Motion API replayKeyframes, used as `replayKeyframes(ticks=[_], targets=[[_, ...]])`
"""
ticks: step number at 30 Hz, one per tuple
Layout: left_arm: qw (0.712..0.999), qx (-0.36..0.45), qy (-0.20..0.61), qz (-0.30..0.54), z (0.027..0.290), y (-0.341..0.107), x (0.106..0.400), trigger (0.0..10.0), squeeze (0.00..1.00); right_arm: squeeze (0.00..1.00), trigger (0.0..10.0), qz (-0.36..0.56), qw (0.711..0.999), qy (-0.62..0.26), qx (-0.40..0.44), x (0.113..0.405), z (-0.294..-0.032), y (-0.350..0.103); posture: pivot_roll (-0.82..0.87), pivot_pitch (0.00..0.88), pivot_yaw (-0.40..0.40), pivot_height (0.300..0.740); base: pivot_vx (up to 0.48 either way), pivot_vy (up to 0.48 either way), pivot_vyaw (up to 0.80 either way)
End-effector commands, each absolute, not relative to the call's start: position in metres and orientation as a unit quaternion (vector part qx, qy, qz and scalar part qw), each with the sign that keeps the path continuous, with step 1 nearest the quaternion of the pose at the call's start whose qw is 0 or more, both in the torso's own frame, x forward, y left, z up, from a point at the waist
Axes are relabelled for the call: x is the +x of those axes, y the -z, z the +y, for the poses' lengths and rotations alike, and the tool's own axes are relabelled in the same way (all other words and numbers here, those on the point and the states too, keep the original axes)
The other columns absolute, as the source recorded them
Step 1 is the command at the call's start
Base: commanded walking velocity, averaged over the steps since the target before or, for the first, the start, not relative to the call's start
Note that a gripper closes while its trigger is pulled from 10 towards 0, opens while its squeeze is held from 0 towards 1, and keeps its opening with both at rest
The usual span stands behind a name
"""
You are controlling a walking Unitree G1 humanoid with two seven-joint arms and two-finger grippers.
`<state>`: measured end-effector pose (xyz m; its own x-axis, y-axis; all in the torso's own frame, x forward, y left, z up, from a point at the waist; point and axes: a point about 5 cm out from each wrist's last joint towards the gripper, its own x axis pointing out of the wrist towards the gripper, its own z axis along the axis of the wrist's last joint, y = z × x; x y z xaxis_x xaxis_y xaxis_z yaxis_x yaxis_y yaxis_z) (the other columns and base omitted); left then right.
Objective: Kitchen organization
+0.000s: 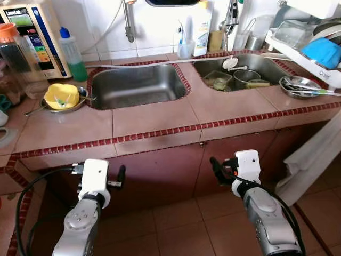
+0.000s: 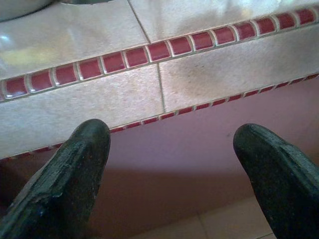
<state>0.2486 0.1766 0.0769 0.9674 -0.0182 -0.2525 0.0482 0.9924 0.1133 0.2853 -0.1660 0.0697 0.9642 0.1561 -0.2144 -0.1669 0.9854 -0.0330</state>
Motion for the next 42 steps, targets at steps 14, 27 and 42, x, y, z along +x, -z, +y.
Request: replayKeyframes(ticks=[14, 27, 42], targets=[[0.997, 0.056, -0.008, 0.05, 0.167, -0.104, 0.265, 10.0, 0.0, 0.0, 10.0, 0.09, 0.991, -0.085, -0.044, 0.292, -0.171, -0.077, 0.05, 0.0, -0.005, 0.74, 0.0, 0.0, 0.46], [0.999, 0.04, -0.014, 0.034, 0.163, -0.11, 0.269, 10.0, 0.0, 0.0, 10.0, 0.082, 0.991, -0.092, -0.046, 0.296, -0.17, -0.08, 0.06, 0.0, -0.012, 0.74, 0.0, 0.0, 0.27], [0.997, 0.068, -0.025, 0.037, 0.173, -0.111, 0.277, 10.0, 0.0, 0.0, 10.0, 0.059, 0.99, -0.114, -0.05, 0.299, -0.151, -0.081, 0.1, 0.0, 0.035, 0.74, 0.0, 0.0, 0.0]])
